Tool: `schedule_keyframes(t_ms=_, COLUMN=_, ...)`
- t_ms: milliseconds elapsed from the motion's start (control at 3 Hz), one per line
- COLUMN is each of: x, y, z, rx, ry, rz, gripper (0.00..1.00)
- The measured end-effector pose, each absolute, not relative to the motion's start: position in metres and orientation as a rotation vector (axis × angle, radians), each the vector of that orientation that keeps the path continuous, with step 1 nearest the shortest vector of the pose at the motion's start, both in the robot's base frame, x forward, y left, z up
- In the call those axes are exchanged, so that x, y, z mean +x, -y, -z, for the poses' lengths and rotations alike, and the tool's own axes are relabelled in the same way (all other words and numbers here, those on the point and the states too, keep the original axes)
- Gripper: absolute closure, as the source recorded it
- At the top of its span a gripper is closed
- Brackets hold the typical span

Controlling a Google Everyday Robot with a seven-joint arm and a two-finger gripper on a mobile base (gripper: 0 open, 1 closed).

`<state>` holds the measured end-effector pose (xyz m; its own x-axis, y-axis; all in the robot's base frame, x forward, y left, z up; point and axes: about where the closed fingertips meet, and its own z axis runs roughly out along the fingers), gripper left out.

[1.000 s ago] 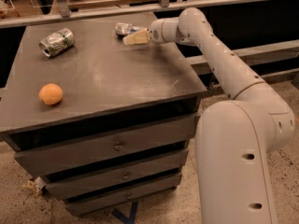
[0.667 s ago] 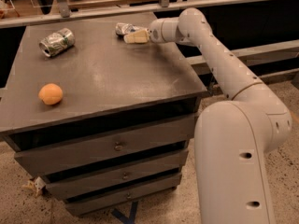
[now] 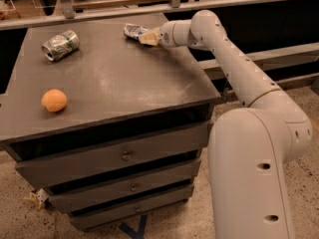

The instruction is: Move redbull can near orange

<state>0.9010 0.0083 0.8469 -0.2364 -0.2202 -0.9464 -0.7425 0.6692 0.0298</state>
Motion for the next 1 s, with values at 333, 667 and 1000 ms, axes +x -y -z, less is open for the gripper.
schedule_keyframes(t_ms=333, x=0.892, y=0.002, z=-0.852, rx=-0.77, ry=-1.794, rz=-0.598, gripper=0.88)
schedule_keyframes(t_ms=667, x=0.875, y=0.014, z=-0.872, rx=-0.775, ry=-1.775, rz=-0.601, gripper=1.0)
schedule_keyframes(t_ms=1000, x=0.841, y=0.022, z=-0.903, rx=-0.817, ry=-1.73, rz=-0.643, gripper=1.0)
